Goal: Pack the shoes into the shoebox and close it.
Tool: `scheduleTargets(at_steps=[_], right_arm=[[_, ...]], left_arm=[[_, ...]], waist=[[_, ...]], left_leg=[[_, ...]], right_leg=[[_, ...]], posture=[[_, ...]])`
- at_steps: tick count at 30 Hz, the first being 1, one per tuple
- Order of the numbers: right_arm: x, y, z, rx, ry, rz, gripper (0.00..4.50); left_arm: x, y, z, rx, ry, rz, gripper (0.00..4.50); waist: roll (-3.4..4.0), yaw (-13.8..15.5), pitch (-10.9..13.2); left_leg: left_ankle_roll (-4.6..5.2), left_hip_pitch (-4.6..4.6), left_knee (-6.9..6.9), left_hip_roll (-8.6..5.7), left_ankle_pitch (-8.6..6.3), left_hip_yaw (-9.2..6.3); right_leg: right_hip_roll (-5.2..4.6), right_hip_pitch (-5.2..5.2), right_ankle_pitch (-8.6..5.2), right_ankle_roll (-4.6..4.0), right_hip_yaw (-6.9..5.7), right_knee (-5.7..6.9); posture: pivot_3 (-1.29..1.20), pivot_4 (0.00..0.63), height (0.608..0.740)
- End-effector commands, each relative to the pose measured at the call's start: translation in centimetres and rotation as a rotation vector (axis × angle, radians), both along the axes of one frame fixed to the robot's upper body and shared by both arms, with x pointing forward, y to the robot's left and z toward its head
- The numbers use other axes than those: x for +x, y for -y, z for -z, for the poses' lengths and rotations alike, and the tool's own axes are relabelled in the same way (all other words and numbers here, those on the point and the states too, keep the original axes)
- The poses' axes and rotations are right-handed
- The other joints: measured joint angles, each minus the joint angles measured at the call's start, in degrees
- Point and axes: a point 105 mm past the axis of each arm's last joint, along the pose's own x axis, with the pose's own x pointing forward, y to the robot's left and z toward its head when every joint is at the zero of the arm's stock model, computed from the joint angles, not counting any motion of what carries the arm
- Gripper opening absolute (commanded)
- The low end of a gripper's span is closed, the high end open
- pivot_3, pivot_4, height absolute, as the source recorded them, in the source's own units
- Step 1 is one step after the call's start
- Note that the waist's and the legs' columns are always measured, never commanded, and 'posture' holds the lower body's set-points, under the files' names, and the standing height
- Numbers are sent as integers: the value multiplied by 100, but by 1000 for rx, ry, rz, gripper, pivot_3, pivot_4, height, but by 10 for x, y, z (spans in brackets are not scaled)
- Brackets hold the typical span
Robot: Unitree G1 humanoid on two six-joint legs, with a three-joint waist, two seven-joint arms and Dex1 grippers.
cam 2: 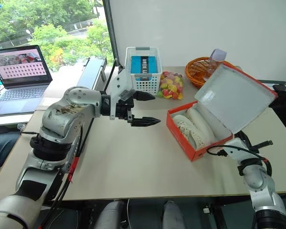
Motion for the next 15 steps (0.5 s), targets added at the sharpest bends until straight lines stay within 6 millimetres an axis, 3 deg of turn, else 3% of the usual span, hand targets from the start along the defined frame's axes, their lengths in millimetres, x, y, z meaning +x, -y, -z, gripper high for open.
scheduleTargets(at_steps=[1, 7, 11, 15], right_arm=[[1, -20, -46, -76, 120, -94, 31], [-7, -61, -57, -46, 102, -234, 31], [-12, -76, -63, -4, 96, -279, 31], [12, -98, -74, 332, 27, -361, 31]], left_arm=[[-4, 4, -11, -15, 50, 23, 4500], [-3, 5, -11, -23, 58, 21, 4500], [-2, 5, -11, -26, 63, 17, 4500], [0, 3, -11, -33, 68, 3, 4500]], waist=[[0, -14, 0], [-6, 11, 3], [-9, 35, 5], [-20, -19, 10]], left_leg=[[0, 1, 1, 0, 0, 0], [1, 13, -1, -1, 0, -5], [0, 12, 5, -2, 0, -5], [-1, 17, 10, -1, -1, -7]], right_leg=[[1, 0, 0, 0, 2, 1], [6, 6, 0, 2, 9, 5], [5, 12, 0, 3, 8, 1], [5, 21, 0, 2, 7, 2]], posture=[[0, 150, 735], [0, 150, 735], [0, 150, 735], [0, 150, 735]])
